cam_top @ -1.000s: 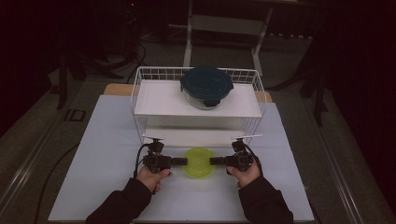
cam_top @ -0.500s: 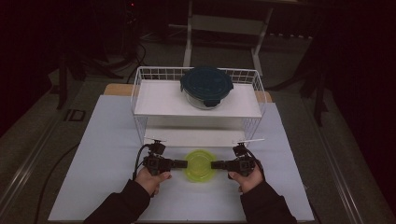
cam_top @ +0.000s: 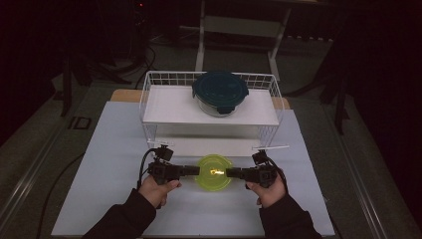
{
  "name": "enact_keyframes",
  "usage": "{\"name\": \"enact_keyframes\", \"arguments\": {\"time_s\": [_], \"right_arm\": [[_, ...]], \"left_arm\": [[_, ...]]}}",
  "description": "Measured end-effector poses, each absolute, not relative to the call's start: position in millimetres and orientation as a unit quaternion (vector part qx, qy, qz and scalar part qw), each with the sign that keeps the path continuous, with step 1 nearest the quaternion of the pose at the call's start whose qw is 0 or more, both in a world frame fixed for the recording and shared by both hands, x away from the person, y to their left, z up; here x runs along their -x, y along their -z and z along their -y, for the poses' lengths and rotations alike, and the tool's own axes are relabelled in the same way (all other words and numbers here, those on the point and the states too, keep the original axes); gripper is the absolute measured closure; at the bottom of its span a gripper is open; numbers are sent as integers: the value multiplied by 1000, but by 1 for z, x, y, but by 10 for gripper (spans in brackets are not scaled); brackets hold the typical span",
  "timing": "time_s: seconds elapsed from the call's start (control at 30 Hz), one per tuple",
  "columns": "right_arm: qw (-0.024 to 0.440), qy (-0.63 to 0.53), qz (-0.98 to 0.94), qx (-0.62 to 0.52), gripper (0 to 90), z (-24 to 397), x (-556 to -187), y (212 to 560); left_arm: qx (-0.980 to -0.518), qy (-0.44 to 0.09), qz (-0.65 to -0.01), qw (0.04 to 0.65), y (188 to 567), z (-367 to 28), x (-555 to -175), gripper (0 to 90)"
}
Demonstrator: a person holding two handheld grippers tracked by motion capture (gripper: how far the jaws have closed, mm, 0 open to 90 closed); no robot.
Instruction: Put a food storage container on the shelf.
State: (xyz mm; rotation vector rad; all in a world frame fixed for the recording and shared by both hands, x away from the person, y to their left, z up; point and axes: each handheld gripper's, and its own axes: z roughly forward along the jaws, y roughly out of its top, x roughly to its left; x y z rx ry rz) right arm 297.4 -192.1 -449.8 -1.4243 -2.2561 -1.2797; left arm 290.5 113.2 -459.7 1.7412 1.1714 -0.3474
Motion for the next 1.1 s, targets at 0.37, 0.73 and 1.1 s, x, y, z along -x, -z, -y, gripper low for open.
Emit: {"name": "enact_keyframes", "arguments": {"time_s": [0.37, 0.73, 1.1], "right_arm": [[85, 455, 752, 468, 807, 194, -290, 420], [58, 465, 753, 462, 806, 189, -287, 384], [21, 475, 757, 448, 805, 182, -291, 338]], "left_arm": [[-724, 118, -457, 504, 419, -115, -283, 814], [-721, 99, -444, 523, 385, -119, -280, 818], [-718, 78, -432, 540, 343, -124, -285, 817]]}}
